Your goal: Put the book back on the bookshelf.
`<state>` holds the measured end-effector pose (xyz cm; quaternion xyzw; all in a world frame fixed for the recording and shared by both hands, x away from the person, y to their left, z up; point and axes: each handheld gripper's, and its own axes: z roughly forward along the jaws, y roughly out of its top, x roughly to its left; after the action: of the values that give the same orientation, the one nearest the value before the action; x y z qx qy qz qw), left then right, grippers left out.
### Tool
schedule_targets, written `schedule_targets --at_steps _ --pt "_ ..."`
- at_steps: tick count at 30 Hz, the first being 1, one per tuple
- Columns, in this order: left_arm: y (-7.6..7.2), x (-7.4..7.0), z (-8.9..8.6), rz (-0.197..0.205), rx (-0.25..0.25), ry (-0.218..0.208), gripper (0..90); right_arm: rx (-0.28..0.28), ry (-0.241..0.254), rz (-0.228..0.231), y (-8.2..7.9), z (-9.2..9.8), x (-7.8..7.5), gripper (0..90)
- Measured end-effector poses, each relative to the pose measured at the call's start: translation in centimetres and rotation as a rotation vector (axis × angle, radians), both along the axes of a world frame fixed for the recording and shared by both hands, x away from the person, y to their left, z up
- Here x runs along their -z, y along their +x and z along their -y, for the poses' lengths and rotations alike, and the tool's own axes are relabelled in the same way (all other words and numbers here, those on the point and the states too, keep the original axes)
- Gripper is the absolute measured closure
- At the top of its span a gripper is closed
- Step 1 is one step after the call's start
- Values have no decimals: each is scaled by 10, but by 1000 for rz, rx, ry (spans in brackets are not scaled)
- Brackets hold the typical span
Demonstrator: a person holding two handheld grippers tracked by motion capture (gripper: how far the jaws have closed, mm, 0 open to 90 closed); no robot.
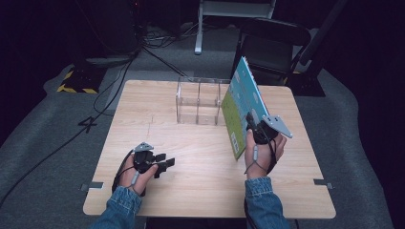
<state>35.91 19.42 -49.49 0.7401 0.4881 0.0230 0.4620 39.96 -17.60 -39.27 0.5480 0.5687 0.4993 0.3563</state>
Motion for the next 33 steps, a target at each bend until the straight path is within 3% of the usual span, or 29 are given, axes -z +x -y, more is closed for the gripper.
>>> schedule_targets --at_steps 5,10,14,21,29,33 --pt "0 0 2 5 5 4 459 24 17 -16 -5 -3 1 808" --pt "-1 -2 2 6 8 3 459 32 -29 -2 -8 -6 2 791" --pt "-1 -2 2 8 8 4 459 18 -13 25 -10 -5 -2 666" --pt "-1 -2 2 9 5 5 458 -5 -19 71 -16 -3 -10 553" --pt "-1 -1 2 10 1 11 458 14 -32 97 -23 12 -13 492" --pt "-1 -1 3 8 2 14 457 -3 -40 107 -30 17 -14 470"
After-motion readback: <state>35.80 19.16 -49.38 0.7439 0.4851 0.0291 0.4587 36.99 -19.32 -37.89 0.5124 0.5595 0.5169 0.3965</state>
